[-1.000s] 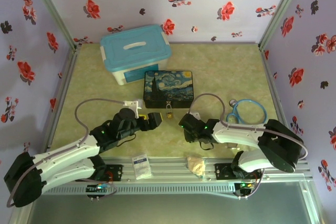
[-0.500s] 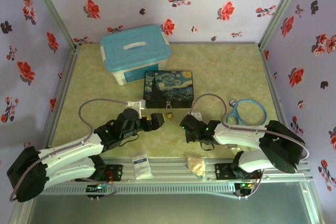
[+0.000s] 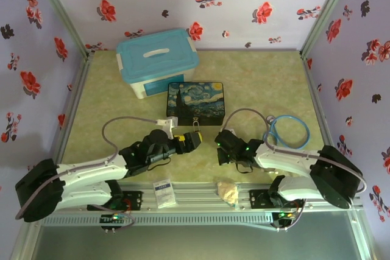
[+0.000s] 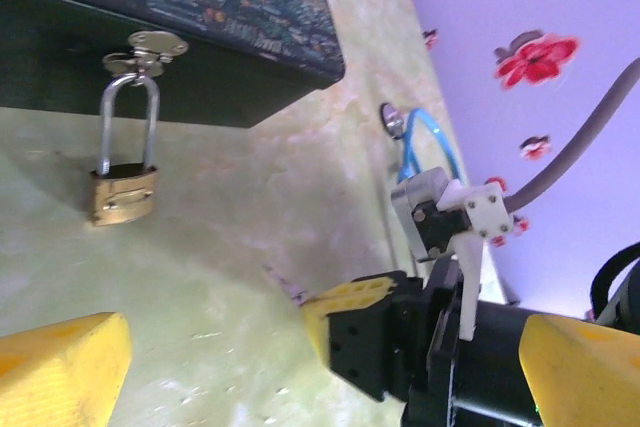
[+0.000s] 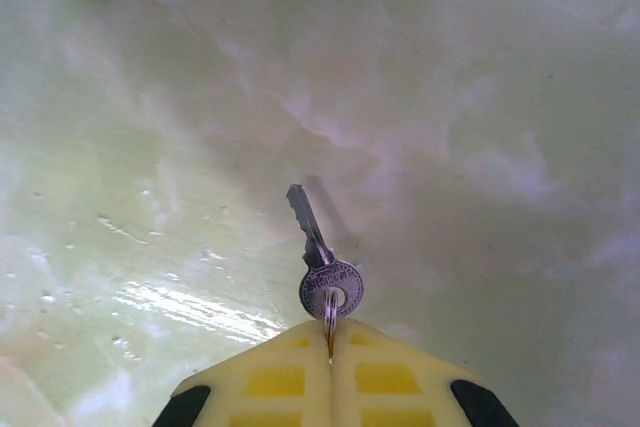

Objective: Unlock the padlock with the key

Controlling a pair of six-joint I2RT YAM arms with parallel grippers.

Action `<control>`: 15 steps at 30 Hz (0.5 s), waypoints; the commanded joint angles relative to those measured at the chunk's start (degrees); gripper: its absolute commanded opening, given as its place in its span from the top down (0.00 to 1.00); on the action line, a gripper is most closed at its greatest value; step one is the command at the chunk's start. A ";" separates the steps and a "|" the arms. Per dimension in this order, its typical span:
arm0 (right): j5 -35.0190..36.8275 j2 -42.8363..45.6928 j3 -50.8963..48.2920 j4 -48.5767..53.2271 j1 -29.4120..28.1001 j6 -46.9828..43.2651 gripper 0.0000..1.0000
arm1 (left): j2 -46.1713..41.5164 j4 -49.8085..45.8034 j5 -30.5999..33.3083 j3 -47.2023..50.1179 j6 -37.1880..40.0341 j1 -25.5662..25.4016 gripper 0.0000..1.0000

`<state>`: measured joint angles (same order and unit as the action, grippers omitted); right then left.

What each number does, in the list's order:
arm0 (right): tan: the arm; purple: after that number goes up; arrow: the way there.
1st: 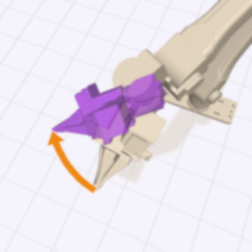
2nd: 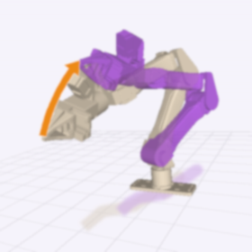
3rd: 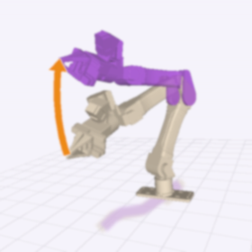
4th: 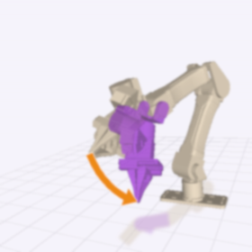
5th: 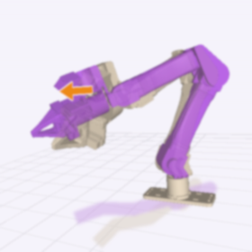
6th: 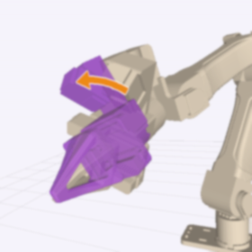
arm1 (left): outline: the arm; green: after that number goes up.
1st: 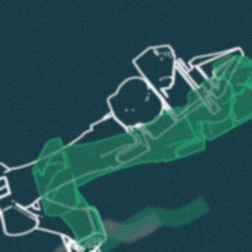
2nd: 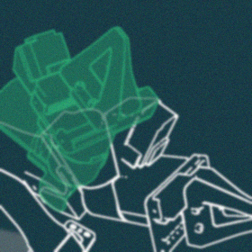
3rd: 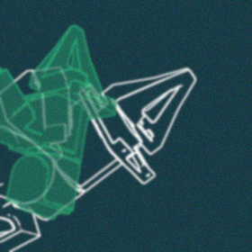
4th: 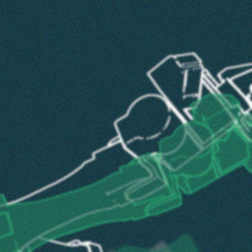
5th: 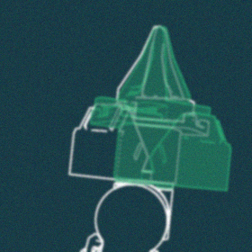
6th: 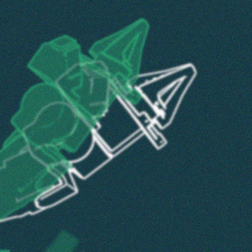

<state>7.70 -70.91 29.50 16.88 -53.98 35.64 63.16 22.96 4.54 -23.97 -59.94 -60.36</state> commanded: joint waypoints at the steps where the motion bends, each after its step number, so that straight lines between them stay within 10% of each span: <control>1: 0.38 2.38 0.68 0.80 0.40 -3.54 1.00 | 1.35 11.71 3.12 1.37 -5.18 -2.35 0.00; 15: -0.11 12.94 1.42 -2.90 -0.97 -6.63 1.00 | 3.42 19.75 17.95 8.38 -23.26 -7.49 0.10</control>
<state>7.46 -60.38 29.54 16.38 -54.17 31.18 64.62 36.18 17.89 -17.23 -77.76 -67.07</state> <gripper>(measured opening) 0.049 0.911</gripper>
